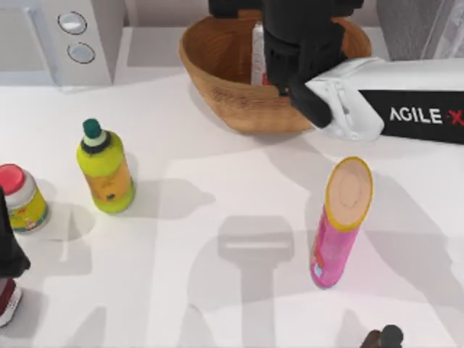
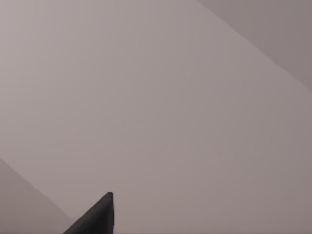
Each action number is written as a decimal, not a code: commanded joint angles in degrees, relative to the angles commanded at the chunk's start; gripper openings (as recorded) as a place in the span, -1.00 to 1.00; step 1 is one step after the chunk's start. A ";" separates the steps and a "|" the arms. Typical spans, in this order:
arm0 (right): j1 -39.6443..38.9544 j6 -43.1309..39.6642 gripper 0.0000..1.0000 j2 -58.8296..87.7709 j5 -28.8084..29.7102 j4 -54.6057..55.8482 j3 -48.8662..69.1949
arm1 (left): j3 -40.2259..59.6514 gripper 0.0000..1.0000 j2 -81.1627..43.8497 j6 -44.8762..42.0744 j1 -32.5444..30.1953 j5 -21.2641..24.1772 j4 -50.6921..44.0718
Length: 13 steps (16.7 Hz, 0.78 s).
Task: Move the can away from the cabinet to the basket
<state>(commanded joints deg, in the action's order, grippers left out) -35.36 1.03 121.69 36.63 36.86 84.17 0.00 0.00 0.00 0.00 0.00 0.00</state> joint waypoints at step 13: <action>5.02 -0.32 1.00 -16.68 -5.15 -5.28 -11.85 | 0.00 1.00 0.00 0.00 0.00 0.00 0.00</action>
<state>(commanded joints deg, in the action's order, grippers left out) -30.34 0.71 105.01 31.48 31.58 72.32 0.00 0.00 0.00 0.00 0.00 0.00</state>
